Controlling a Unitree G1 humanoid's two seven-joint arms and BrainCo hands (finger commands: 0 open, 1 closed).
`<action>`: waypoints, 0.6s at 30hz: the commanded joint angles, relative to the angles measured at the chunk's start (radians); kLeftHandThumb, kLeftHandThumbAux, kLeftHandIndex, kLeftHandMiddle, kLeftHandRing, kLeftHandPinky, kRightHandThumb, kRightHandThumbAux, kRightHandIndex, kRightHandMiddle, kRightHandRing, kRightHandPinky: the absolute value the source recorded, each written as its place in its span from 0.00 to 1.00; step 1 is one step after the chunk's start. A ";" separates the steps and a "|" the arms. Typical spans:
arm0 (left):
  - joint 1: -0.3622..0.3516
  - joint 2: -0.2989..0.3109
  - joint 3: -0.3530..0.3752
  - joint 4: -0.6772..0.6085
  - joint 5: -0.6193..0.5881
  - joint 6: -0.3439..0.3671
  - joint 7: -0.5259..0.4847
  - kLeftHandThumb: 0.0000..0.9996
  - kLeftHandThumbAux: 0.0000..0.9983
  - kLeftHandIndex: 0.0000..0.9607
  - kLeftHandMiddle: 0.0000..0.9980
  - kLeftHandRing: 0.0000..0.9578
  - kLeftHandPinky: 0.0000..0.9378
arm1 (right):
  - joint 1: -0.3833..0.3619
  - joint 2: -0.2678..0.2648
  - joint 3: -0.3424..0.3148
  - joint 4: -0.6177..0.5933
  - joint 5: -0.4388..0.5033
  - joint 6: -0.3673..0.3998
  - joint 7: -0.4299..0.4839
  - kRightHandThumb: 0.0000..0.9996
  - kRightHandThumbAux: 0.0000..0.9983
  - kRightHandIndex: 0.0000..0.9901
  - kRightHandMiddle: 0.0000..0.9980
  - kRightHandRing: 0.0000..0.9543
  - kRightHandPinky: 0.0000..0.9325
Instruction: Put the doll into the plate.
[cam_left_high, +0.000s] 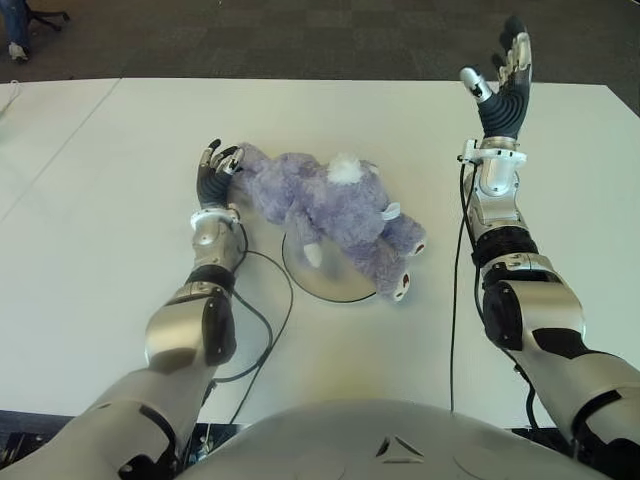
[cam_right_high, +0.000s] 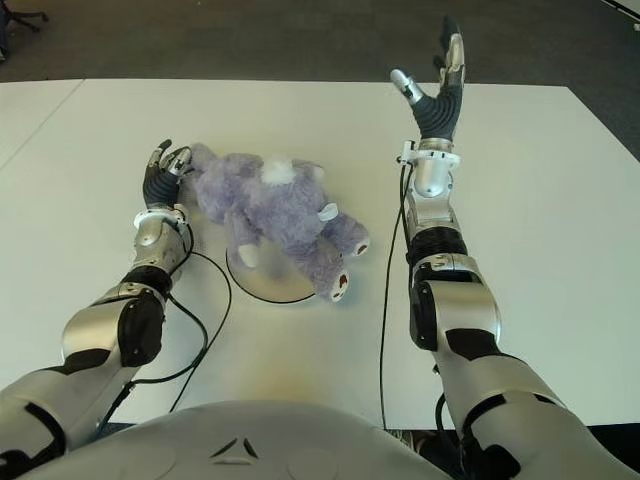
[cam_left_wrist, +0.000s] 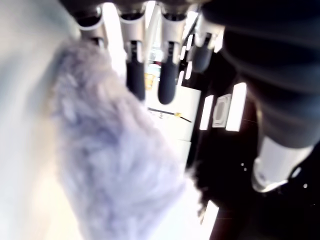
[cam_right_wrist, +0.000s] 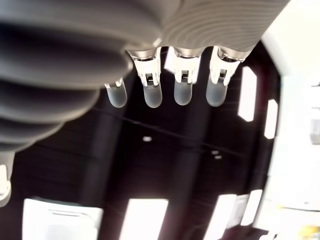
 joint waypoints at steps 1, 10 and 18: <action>0.129 -0.058 -0.007 0.114 0.009 0.241 0.014 0.00 0.64 0.15 0.28 0.31 0.31 | -0.036 -0.008 -0.040 0.162 0.069 0.059 0.095 0.00 0.54 0.03 0.01 0.00 0.01; 0.128 -0.062 0.003 0.119 -0.005 0.234 0.008 0.00 0.65 0.16 0.28 0.32 0.33 | -0.042 -0.024 -0.127 0.256 0.156 0.146 0.217 0.00 0.58 0.02 0.03 0.01 0.01; 0.128 -0.064 0.008 0.120 -0.011 0.234 0.003 0.00 0.65 0.16 0.28 0.32 0.33 | -0.049 -0.066 -0.146 0.297 0.163 0.256 0.256 0.00 0.63 0.02 0.04 0.02 0.02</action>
